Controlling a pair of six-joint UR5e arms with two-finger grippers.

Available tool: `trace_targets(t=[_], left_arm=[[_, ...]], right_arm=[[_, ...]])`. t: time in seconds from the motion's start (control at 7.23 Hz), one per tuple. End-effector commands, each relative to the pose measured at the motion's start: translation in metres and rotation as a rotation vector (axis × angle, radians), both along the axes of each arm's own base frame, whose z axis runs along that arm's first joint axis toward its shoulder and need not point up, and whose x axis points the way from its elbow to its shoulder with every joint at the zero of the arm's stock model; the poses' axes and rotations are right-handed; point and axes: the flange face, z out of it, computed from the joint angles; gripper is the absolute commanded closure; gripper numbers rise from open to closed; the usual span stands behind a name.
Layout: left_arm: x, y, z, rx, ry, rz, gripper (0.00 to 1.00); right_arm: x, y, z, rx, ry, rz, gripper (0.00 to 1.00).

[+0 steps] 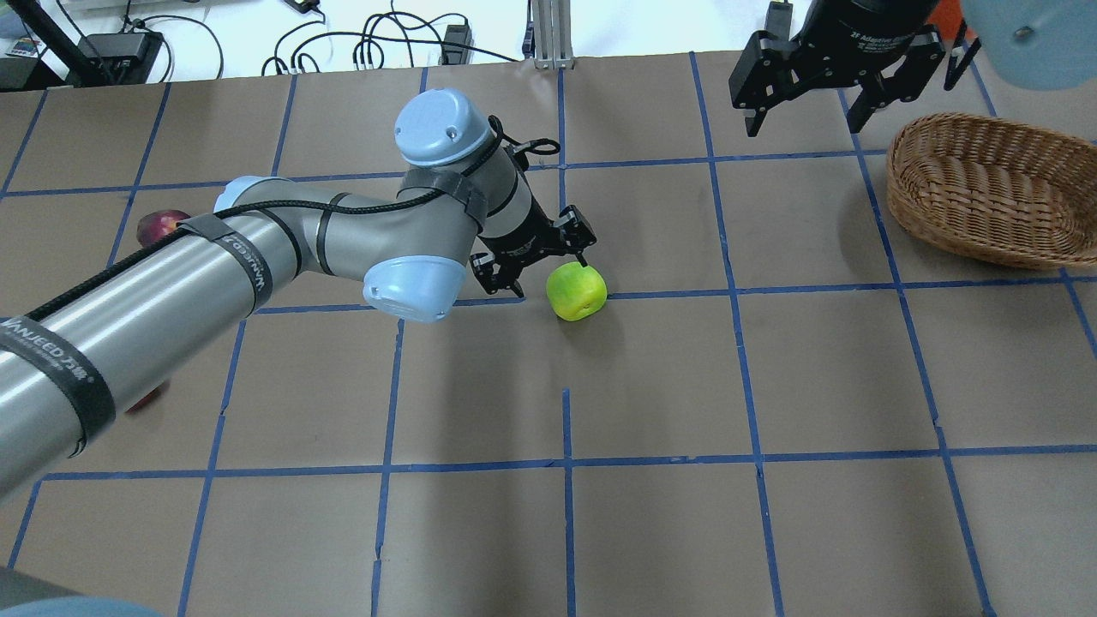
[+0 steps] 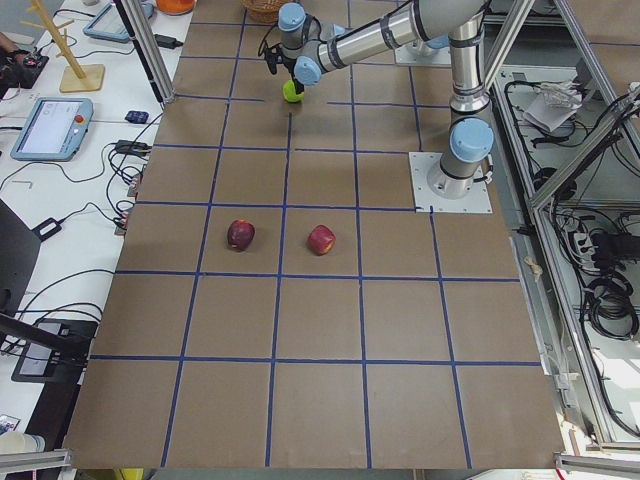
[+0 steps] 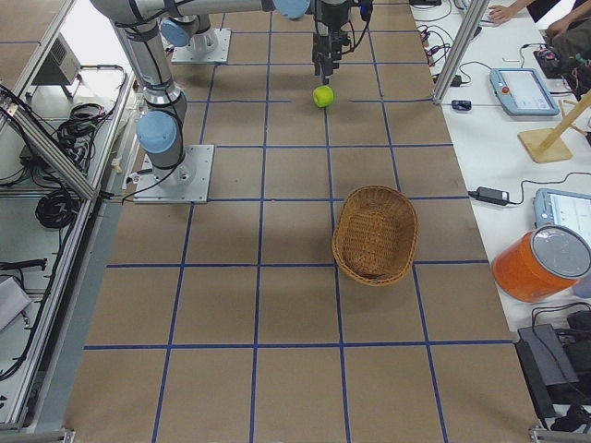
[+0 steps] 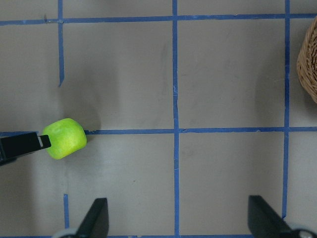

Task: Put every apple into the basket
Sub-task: 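Release the green apple with the left gripper while the right gripper approaches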

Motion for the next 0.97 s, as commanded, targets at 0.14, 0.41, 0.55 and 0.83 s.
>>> trace_targets(t=[0.14, 0.41, 0.55, 0.83], left_arm=[[0.132, -0.018, 0.107, 0.112, -0.082, -0.046, 0.0], [0.23, -0.005, 0.121, 0.158, -0.212, -0.207, 0.0], [0.269, 0.003, 0.118, 0.165, -0.235, -0.266, 0.0], [0.336, 0.024, 0.104, 0.171, -0.219, -0.442, 0.0]], right_arm=[[0.012, -0.001, -0.025, 0.024, -0.014, 0.006, 0.0], [0.07, -0.016, -0.088, 0.003, -0.026, 0.017, 0.0], [0.121, -0.031, -0.131, -0.075, -0.05, 0.007, 0.0], [0.18, -0.042, -0.207, -0.051, -0.05, 0.049, 0.0]])
